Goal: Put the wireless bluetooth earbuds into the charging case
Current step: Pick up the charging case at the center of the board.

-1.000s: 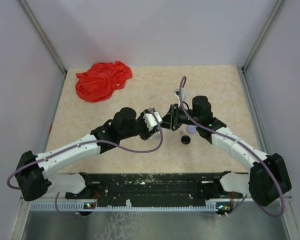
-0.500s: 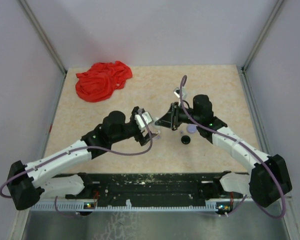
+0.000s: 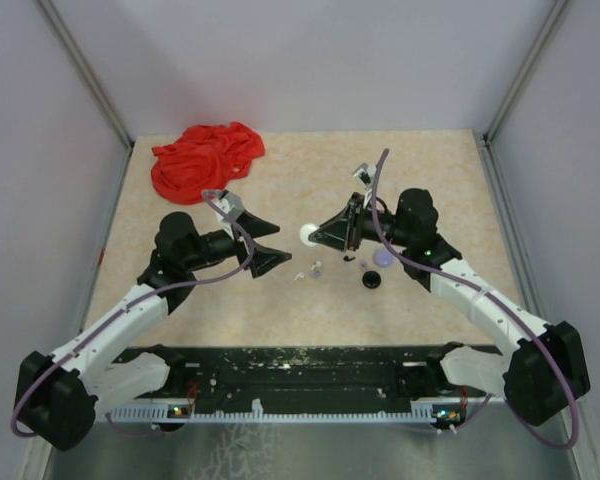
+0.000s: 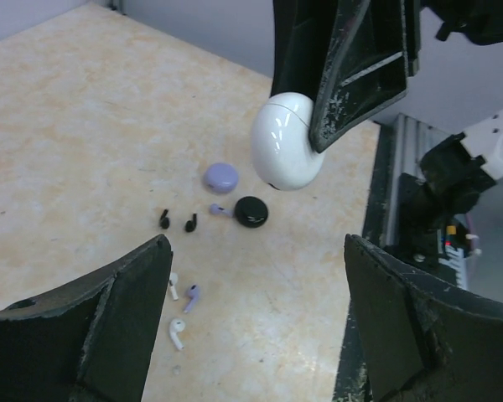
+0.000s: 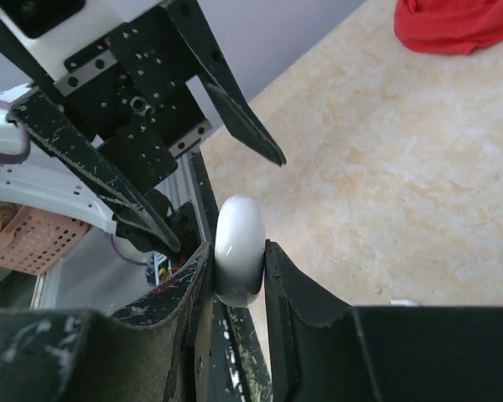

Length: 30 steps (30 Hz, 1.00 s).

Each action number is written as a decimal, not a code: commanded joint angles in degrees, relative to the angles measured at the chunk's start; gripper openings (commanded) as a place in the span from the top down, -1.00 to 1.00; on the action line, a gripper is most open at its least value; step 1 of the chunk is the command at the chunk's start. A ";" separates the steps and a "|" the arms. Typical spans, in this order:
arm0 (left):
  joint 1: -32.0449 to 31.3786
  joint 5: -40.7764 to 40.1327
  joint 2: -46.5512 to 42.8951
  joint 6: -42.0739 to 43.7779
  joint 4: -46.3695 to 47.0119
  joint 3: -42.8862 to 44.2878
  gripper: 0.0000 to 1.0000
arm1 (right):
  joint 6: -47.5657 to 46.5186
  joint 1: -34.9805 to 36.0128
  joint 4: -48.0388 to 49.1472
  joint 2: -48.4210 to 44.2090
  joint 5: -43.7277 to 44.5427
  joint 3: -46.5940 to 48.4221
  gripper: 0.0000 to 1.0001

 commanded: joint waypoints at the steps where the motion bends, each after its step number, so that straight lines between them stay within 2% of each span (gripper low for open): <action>1: 0.49 10.63 2.49 -11.72 12.93 -0.24 -0.73 | 0.41 0.56 10.78 -2.14 -3.67 -0.26 0.80; 9: 0.49 10.82 5.61 -20.07 19.67 0.57 -0.56 | 1.00 2.17 17.08 -0.53 -7.11 -0.83 0.80; 13: 0.49 12.57 7.09 -23.83 23.84 0.56 -0.31 | 1.95 2.91 20.69 0.14 -8.69 -1.44 0.80; 21: 0.45 14.82 8.34 -29.37 29.93 0.58 0.00 | 1.70 3.96 23.17 1.51 -10.26 -1.55 0.80; 24: 0.45 15.02 8.15 -30.37 30.14 0.93 0.14 | 1.37 3.96 23.12 1.48 -9.83 -1.88 0.80; 30: 0.47 15.02 7.87 -30.91 29.19 1.03 0.29 | 1.33 4.20 23.63 2.09 -10.00 -1.84 0.80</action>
